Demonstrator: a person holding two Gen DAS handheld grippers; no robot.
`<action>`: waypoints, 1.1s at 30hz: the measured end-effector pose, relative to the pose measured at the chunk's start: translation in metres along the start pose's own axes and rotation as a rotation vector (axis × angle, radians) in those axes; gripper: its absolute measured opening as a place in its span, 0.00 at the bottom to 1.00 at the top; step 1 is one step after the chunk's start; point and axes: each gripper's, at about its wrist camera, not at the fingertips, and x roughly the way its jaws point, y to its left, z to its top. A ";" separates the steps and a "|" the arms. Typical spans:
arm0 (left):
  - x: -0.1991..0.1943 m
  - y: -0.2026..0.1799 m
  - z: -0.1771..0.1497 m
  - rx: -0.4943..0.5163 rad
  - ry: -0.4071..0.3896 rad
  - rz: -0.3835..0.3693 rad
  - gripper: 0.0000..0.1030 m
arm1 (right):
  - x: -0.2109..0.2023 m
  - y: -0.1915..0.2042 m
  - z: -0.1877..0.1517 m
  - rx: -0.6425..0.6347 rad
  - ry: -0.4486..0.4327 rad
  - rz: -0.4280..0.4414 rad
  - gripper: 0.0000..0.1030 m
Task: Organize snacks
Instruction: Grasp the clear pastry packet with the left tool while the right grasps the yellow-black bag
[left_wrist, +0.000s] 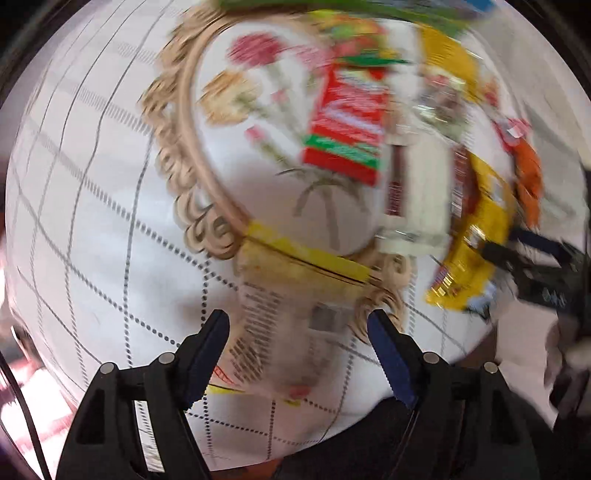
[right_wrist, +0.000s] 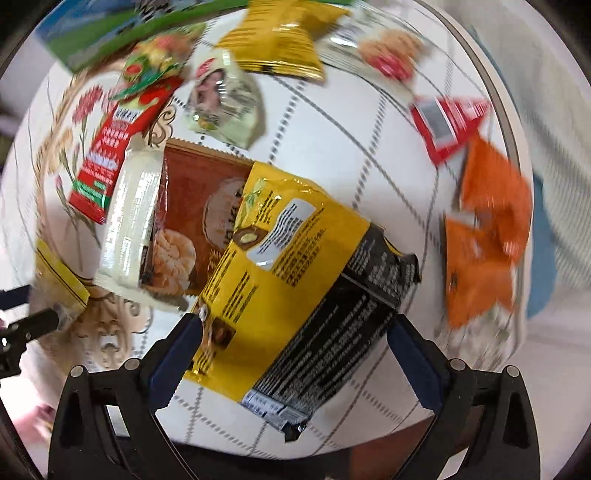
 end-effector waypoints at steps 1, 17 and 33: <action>-0.003 -0.008 -0.002 0.059 0.004 0.010 0.74 | 0.006 -0.005 0.002 0.017 0.000 0.020 0.99; 0.045 0.043 0.032 -0.248 0.039 0.163 0.64 | 0.058 -0.042 0.029 0.039 0.013 -0.025 0.92; 0.075 0.044 -0.003 -0.264 0.028 0.151 0.43 | 0.071 -0.065 0.031 0.038 0.011 -0.011 0.85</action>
